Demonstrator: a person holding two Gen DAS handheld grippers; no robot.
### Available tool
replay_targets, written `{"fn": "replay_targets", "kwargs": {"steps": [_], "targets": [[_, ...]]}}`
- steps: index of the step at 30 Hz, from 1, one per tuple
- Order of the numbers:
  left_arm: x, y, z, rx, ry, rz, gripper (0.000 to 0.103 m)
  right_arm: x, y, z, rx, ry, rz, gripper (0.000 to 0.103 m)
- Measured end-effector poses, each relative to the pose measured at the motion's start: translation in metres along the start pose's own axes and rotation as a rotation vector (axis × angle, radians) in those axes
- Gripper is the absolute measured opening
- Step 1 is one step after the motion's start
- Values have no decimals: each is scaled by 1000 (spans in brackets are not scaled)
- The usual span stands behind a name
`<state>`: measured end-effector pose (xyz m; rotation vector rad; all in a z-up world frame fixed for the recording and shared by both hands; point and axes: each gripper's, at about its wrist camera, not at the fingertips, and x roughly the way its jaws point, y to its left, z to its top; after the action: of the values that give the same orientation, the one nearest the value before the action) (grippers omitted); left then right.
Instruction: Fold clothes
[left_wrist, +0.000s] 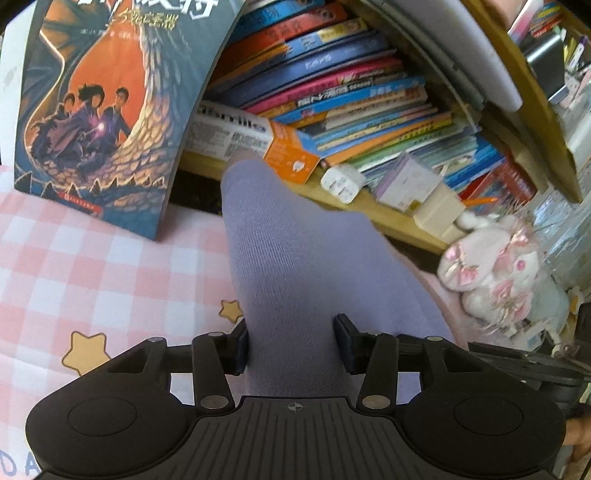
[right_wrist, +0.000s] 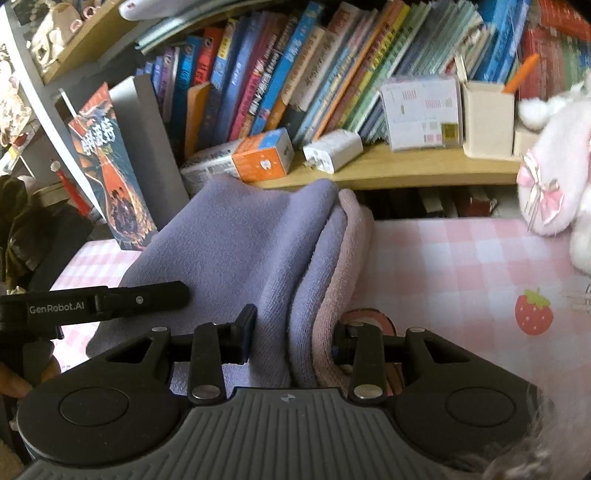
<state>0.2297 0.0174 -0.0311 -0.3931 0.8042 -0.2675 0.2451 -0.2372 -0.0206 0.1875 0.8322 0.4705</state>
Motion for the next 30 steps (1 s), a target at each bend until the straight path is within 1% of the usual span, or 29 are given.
{"fn": "replay_targets", "kwargs": {"steps": [2,3,4,5,6,8,10,11,13,15,19,25,30], "targets": [[0,0,-1,8,2,22,51,3,-3,-1,17,11,-7,43],[0,-1,-1,16,2,32,53,3,-4,-2,25,10,-11,44],[-2,-2,-2,30,-1,53,55,2,-4,-1,29,11,-13,49],[-4,-4,-2,43,-4,73,55,0,-4,-1,27,9,-23,60],[-6,-5,-2,57,-7,94,57,-1,-2,0,23,6,-34,65],[-13,-9,-4,82,-41,135,61,-7,0,1,17,-9,-44,77],[-24,-12,-6,94,-77,164,67,-12,3,3,12,-25,-53,85],[-29,-14,-7,96,-94,174,68,-16,6,3,9,-36,-63,88],[-40,-17,-8,106,-117,185,73,-25,11,3,2,-58,-86,91],[-52,-23,-11,120,-139,198,75,-34,16,1,1,-80,-106,92],[-70,-33,-22,144,-167,219,87,-53,27,-10,-9,-115,-148,95],[-92,-40,-46,141,-167,259,90,-77,43,-35,-17,-134,-195,97],[-108,-47,-71,181,-164,297,96,-90,60,-64,-31,-134,-246,99]]}}
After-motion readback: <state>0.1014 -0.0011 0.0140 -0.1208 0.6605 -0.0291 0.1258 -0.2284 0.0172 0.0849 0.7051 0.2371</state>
